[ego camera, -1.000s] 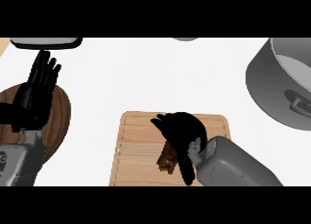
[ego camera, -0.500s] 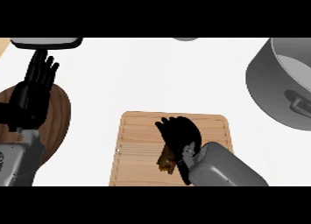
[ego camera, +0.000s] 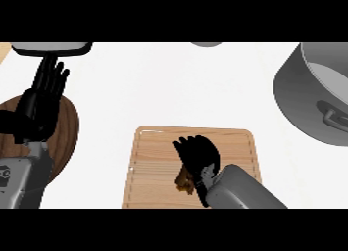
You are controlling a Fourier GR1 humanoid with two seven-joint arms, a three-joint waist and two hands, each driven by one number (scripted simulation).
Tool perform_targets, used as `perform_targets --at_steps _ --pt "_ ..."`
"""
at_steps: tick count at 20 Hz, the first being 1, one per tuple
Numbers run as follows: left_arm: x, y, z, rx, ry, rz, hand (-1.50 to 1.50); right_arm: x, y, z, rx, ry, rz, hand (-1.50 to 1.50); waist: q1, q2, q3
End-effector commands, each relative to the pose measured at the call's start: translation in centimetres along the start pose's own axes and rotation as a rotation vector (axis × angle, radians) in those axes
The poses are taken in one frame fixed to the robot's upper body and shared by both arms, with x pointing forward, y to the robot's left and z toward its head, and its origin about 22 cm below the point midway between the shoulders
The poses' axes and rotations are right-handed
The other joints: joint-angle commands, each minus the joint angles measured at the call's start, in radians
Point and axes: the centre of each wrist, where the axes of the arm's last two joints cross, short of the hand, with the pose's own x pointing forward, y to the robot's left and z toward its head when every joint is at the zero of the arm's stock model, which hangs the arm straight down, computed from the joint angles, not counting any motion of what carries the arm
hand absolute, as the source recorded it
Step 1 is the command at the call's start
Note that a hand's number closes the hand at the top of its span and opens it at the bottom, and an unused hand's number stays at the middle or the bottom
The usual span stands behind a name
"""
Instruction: Pick the sweet potato from the cutting board and place it in the pot
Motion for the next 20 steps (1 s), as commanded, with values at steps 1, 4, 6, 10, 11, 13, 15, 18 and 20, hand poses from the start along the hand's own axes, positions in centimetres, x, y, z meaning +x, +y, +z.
perform_targets --at_steps 1,4,6,10,11,13,15,18,20 --pt "-1.0 0.5 1.2 -0.006 -0.008 -0.003 0.0 0.6 2.3 -1.0 0.043 -0.051 -0.026 -1.5 0.005 0.008 0.004" --pt "-0.9 -1.1 2.0 -0.025 -0.001 0.001 0.0 1.6 2.5 -2.4 0.042 -0.145 0.062 1.5 0.027 0.012 0.004" --pt "0.4 -0.9 0.6 -0.024 -0.016 -0.002 0.0 -0.4 2.4 -2.1 0.011 -0.179 0.084 1.5 0.014 0.011 0.004" --pt "-0.2 0.0 1.4 -0.018 -0.003 0.004 0.0 1.2 2.5 -2.6 0.014 -0.18 0.078 1.5 0.019 0.011 0.004" --pt "0.1 0.0 -0.1 0.01 0.004 -0.001 0.0 1.6 2.3 -1.7 -0.025 -0.187 0.094 1.5 0.006 0.01 0.004" --pt "-0.4 -1.7 0.5 -0.02 -0.004 -0.001 0.0 3.1 3.5 -2.1 -0.032 -0.178 0.107 1.5 0.008 0.01 0.004" --pt "-0.9 -1.2 0.2 -0.004 -0.003 0.011 0.0 1.7 2.5 -2.2 -0.076 -0.171 0.109 1.5 0.006 0.01 0.004" --pt "0.7 -0.6 0.9 0.007 -0.004 0.008 0.0 1.9 2.5 0.9 -0.19 -0.137 0.192 1.5 0.0 0.005 0.004" --pt "-0.2 0.0 0.6 0.006 -0.008 -0.007 0.0 1.9 0.2 0.0 -0.327 -0.12 0.102 1.5 0.002 0.008 0.004"
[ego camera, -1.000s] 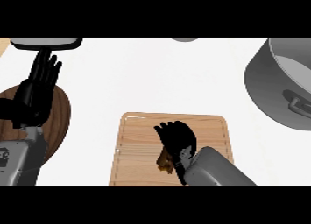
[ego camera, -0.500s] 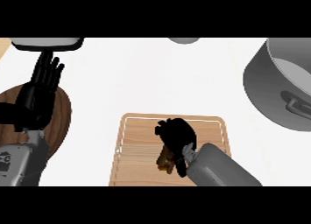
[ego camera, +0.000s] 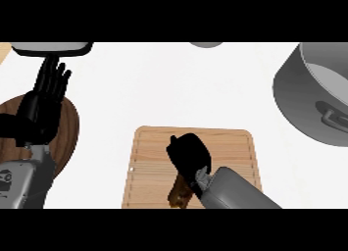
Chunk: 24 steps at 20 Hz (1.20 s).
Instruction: Pick the sweet potato from the cutting board and place it in the pot
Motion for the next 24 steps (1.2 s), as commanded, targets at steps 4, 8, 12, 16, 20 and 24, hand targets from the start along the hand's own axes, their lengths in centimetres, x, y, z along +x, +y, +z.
perform_targets --at_steps 4,8,12,16,20,24 --pt "0.1 0.1 -0.1 -0.02 0.005 -0.014 0.0 1.2 -3.5 -0.2 -0.423 0.049 -0.234 1.5 0.031 0.019 0.008" --pt "-0.3 -0.9 0.2 -0.019 0.006 -0.011 0.0 2.0 -5.7 0.5 -0.567 0.123 -0.306 1.5 0.021 0.014 0.007" --pt "-1.0 0.9 0.4 0.03 0.013 -0.006 0.0 1.8 -7.6 2.1 -0.786 0.299 -0.29 1.5 -0.009 0.006 0.006" --pt "-1.4 0.7 0.7 0.041 0.015 -0.015 0.0 -0.3 -10.1 4.4 -0.938 0.431 -0.324 1.5 -0.019 0.007 0.006" --pt "0.3 1.6 0.2 0.036 0.008 -0.013 0.0 -3.0 -11.4 7.8 -1.108 0.527 -0.312 1.5 -0.021 0.005 0.007" --pt "-0.6 -0.3 0.4 0.03 -0.004 -0.007 0.0 -7.0 -11.4 9.8 -1.192 0.627 -0.327 1.5 -0.015 0.011 0.007"
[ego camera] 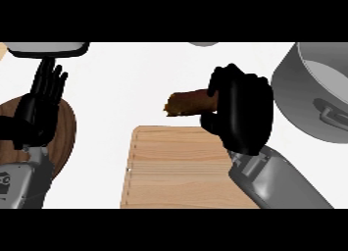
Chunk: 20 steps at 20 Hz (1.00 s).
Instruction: Pick the sweet potato from the cutting board and place it in the pot
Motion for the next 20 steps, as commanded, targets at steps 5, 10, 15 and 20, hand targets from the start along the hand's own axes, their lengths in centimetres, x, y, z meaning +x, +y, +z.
perform_targets --at_steps 5,10,15,20 --pt "0.3 1.4 0.0 -0.001 0.0 -0.015 0.0 -10.1 -6.2 -3.2 -0.11 0.134 0.037 1.5 0.006 0.004 0.0" --pt "1.5 0.8 -0.2 -0.014 -0.011 0.003 0.0 -15.5 -8.2 -4.7 -0.041 0.199 0.088 1.5 0.01 0.004 0.0" --pt "0.0 0.3 0.6 -0.008 0.003 0.007 0.0 -22.3 -8.1 -4.9 -0.077 0.223 0.061 1.5 0.013 0.005 0.0" --pt "1.2 0.0 -0.6 -0.011 -0.007 0.003 0.0 -28.4 -5.5 -8.3 -0.072 0.258 0.032 1.5 0.028 0.009 0.001"
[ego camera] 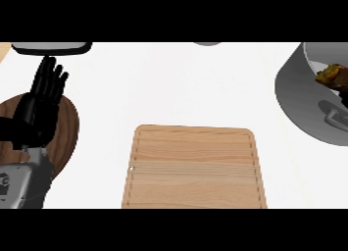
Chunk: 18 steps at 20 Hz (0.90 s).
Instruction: Pick the sweet potato from the cutting board and place it in the pot
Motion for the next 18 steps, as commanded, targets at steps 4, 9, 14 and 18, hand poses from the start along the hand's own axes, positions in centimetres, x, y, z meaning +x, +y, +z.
perform_targets --at_steps 4,9,14,18 --pt "0.5 -0.6 0.5 -0.028 0.006 0.003 0.0 -7.2 2.3 -3.4 0.031 0.0 -0.02 1.5 0.016 0.003 0.0" --pt "-0.1 -1.3 -1.3 -0.018 -0.016 -0.014 0.0 -8.6 3.2 -5.1 0.049 -0.014 0.015 1.5 0.006 0.001 0.0" --pt "-0.3 0.3 -0.2 -0.015 -0.003 0.01 0.0 -11.5 6.9 -4.1 0.163 0.028 0.104 1.5 0.027 0.008 0.001" --pt "-0.5 -0.6 0.4 -0.04 0.009 0.009 0.0 -11.4 7.8 -4.3 0.322 0.187 -0.12 -1.5 0.033 0.01 0.002"
